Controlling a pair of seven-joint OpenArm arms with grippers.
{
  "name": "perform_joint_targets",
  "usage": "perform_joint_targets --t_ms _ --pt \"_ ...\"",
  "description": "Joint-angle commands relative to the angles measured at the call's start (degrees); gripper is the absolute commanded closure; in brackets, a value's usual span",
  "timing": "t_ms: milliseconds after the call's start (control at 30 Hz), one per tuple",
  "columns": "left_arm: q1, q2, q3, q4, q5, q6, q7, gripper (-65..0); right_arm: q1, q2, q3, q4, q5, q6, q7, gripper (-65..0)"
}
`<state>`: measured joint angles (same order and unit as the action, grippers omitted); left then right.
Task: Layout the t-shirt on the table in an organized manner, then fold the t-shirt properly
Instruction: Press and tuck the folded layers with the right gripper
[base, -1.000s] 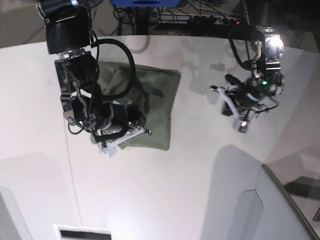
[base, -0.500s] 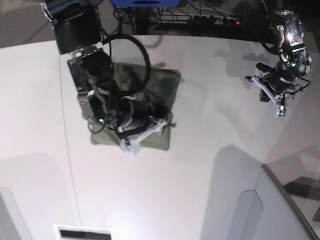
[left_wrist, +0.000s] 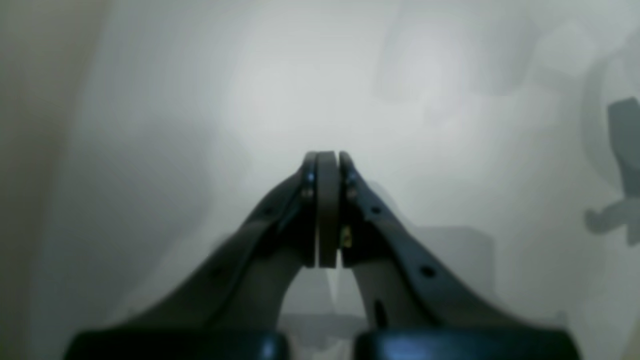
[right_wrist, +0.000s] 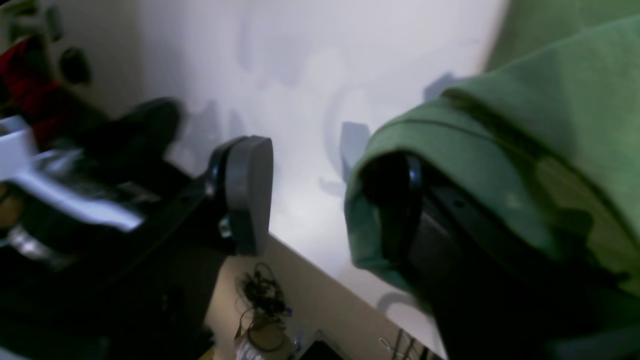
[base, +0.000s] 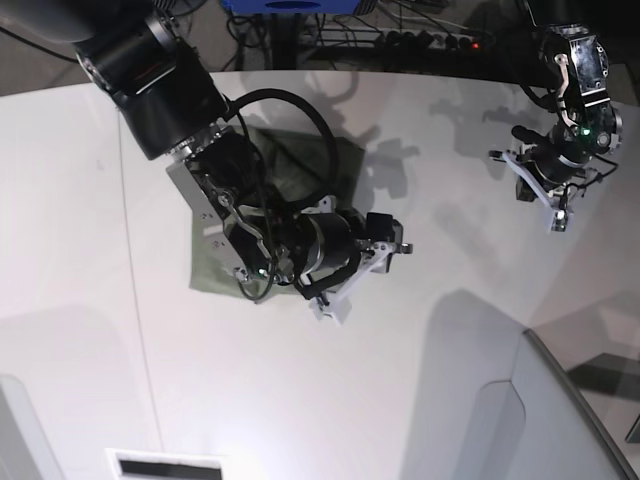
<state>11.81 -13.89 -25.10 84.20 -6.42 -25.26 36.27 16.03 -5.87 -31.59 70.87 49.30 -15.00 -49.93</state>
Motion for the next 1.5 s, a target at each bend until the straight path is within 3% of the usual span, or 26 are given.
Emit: perform_joint_targets --t_ms 0,167,333,467,500,633,767,900,1000,1200,1367,1467 --pt "-0.34 -0.92 -0.52 0.68 -0.40 0.33 -1.24 0.0 1.68 -0.42 0.08 1.44 0.77 -1.39 0.22 -30.8" --pt "-0.34 -1.63 -0.52 -0.47 -0.40 0.33 -1.33 0.0 1.15 2.40 -0.10 6.98 1.21 -13.52 0.13 -30.8" --pt "-0.43 -1.71 -0.52 -0.56 -0.40 0.33 -1.33 0.0 -1.48 5.47 0.08 14.89 0.77 -16.86 -1.28 -30.8" --pt "-0.43 -1.71 -0.52 -0.47 -0.40 0.33 -1.33 0.0 -4.74 11.01 3.51 22.45 0.68 -23.02 -0.92 -29.7" --pt "-0.43 -1.71 -0.52 -0.47 -0.40 0.33 -1.33 0.0 -5.44 12.15 4.56 23.85 0.68 -23.63 -0.92 -26.9" --pt "-0.43 -1.71 -0.52 -0.47 -0.40 0.33 -1.33 0.0 -7.37 16.02 9.40 25.44 0.68 -23.37 -1.01 -0.5" --pt "-0.43 -1.71 -0.35 -0.47 -0.40 0.33 -1.33 0.0 -7.55 17.08 12.82 21.13 0.68 -22.75 -0.66 -2.6" --pt "-1.31 -1.63 -0.35 -0.47 -0.40 0.33 -1.33 0.0 -7.64 16.99 13.79 15.50 0.68 -15.37 1.54 -2.6" --pt "-1.31 -1.63 -0.35 -0.47 -0.40 0.33 -1.33 0.0 -7.72 16.37 13.79 12.51 0.68 -12.12 1.80 -2.6" --pt "-1.31 -1.71 -0.35 -0.56 -0.40 0.33 -1.33 0.0 -7.64 15.32 12.47 12.34 1.03 -11.85 1.36 -2.6" --pt "-1.40 -1.71 -0.44 -0.56 -0.40 0.33 -1.33 0.0 -7.37 14.88 7.29 12.43 1.21 -8.34 1.27 -2.6" --pt "-1.40 -1.80 -0.52 -0.56 -0.40 0.33 -1.33 0.0 -7.55 14.00 6.50 12.60 1.21 -7.98 -1.63 -2.6"
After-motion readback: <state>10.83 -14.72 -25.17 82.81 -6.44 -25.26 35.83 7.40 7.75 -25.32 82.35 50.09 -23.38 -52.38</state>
